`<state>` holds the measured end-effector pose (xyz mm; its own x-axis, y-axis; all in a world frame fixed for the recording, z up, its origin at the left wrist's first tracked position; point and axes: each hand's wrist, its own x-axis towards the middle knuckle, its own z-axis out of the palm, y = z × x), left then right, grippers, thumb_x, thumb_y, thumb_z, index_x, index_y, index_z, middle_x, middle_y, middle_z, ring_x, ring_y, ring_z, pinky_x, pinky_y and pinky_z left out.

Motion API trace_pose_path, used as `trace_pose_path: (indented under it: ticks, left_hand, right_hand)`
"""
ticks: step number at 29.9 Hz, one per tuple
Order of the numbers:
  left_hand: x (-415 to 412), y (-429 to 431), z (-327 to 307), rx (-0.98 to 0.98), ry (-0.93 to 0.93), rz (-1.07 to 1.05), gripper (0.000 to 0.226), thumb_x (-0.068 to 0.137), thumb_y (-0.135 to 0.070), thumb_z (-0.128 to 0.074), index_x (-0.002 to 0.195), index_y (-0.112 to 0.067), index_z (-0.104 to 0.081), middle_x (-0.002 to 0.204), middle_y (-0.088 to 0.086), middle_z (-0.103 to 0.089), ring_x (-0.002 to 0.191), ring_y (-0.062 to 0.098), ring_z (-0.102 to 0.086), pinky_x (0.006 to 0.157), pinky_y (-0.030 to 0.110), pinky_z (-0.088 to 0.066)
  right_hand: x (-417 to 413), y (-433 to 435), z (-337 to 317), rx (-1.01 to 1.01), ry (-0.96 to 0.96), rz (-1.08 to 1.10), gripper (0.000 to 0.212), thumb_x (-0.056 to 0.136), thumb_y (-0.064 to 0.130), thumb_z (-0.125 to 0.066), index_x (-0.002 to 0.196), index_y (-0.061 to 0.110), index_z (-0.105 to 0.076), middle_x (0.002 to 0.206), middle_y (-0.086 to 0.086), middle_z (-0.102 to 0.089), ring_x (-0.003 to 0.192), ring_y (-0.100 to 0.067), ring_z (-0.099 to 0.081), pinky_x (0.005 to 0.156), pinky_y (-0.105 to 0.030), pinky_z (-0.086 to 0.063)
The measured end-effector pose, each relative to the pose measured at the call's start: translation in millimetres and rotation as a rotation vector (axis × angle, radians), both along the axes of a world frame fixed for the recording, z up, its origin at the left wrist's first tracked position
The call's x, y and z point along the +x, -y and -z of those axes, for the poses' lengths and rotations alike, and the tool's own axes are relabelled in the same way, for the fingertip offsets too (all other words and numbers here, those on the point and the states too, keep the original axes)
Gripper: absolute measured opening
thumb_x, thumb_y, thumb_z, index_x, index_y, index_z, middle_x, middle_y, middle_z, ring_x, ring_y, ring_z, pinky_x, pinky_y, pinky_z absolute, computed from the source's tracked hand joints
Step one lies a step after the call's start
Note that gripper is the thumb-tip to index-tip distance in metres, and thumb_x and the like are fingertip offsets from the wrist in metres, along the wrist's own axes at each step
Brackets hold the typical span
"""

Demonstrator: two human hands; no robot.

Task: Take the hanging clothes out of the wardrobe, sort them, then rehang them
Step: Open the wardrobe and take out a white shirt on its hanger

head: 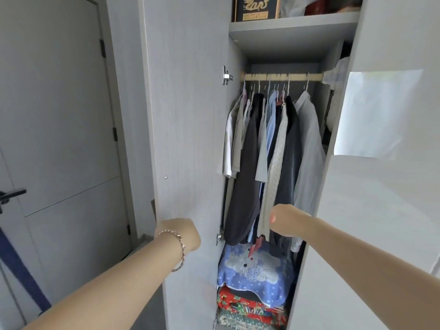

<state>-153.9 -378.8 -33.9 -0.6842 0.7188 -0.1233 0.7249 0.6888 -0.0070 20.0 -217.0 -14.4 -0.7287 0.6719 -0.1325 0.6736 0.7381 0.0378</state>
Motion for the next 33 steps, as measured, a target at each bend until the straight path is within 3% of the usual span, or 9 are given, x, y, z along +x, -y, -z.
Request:
trace_pose_path:
  ticks: [2,4,7,15,19,23,27,31,33]
  left_hand:
    - [17,-19,-21,0.085,0.046,0.1,0.015,0.089,-0.019,-0.045,0.092,-0.012,-0.058,0.075,0.0,-0.053,0.081,0.024,-0.056,0.061,0.021,-0.038]
    - [30,-38,-40,0.183,0.077,0.185,0.018,0.09,-0.022,-0.045,0.08,-0.01,-0.054,0.063,0.0,-0.047,0.077,0.026,-0.058,0.052,0.022,-0.033]
    - [44,-72,-61,0.288,0.048,0.273,0.03,0.09,-0.021,-0.044,0.061,-0.013,-0.039,0.06,-0.001,-0.045,0.062,0.019,-0.05,0.056,0.023,-0.036]
    - [48,-173,-95,0.475,0.025,0.399,0.032,0.09,-0.022,-0.044,0.059,-0.015,-0.039,0.055,-0.003,-0.045,0.051,0.013,-0.043,0.055,0.023,-0.038]
    - [26,-238,-108,0.515,-0.07,0.356,0.03,0.09,-0.022,-0.045,0.062,-0.015,-0.038,0.055,-0.003,-0.04,0.052,0.014,-0.04,0.058,0.025,-0.037]
    - [7,-308,-132,0.555,-0.045,0.308,0.034,0.092,-0.022,-0.044,0.059,-0.014,-0.039,0.054,-0.002,-0.045,0.051,0.014,-0.043,0.057,0.024,-0.038]
    - [-6,-368,-165,0.581,-0.129,0.272,0.031,0.092,-0.021,-0.044,0.062,-0.015,-0.037,0.057,-0.003,-0.041,0.051,0.013,-0.038,0.05,0.022,-0.031]
    - [-23,-414,-188,0.593,-0.251,0.258,0.033,0.093,-0.022,-0.043,0.061,-0.016,-0.035,0.057,-0.004,-0.037,0.05,0.012,-0.035,0.049,0.021,-0.027]
    - [-34,-432,-194,0.591,-0.273,0.259,0.031,0.092,-0.021,-0.043,0.062,-0.016,-0.037,0.057,-0.004,-0.038,0.05,0.012,-0.035,0.049,0.021,-0.027]
  right_hand:
    - [3,-6,-4,-0.005,-0.122,0.1,0.025,0.093,0.017,-0.046,0.111,0.009,-0.061,0.07,0.005,-0.041,0.064,-0.014,-0.042,0.058,-0.021,-0.035]
    - [9,-9,-8,-0.023,-0.138,0.138,0.028,0.093,0.017,-0.045,0.113,0.008,-0.06,0.07,0.004,-0.041,0.074,-0.02,-0.047,0.059,-0.02,-0.035]
    - [22,-20,-22,-0.027,-0.19,0.192,0.028,0.093,0.016,-0.044,0.113,0.007,-0.06,0.074,0.0,-0.045,0.084,-0.022,-0.047,0.069,-0.024,-0.041]
    - [42,-96,-83,0.086,-0.307,0.304,0.029,0.091,0.016,-0.045,0.111,0.005,-0.061,0.095,-0.009,-0.055,0.085,-0.024,-0.049,0.082,-0.034,-0.046]
    - [41,-159,-107,0.121,-0.402,0.334,0.028,0.089,0.015,-0.046,0.11,0.006,-0.062,0.109,-0.014,-0.063,0.1,-0.03,-0.059,0.087,-0.037,-0.05]
    - [26,-227,-141,0.135,-0.538,0.312,0.029,0.09,0.009,-0.044,0.113,-0.001,-0.058,0.115,-0.017,-0.057,0.103,-0.032,-0.059,0.073,-0.029,-0.045]
    - [-9,-296,-184,0.215,-0.565,0.249,0.016,0.092,0.012,-0.042,0.096,0.001,-0.053,0.105,-0.012,-0.04,0.085,-0.023,-0.045,0.065,-0.026,-0.039]
    - [-51,-367,-212,0.252,-0.626,0.324,0.039,0.09,0.011,-0.044,0.127,-0.001,-0.043,0.122,-0.017,-0.041,0.097,-0.028,-0.044,0.066,-0.03,-0.04]
    - [-68,-392,-214,0.246,-0.625,0.383,0.05,0.09,0.01,-0.045,0.137,0.003,-0.032,0.133,-0.016,-0.037,0.114,-0.031,-0.046,0.079,-0.034,-0.044]
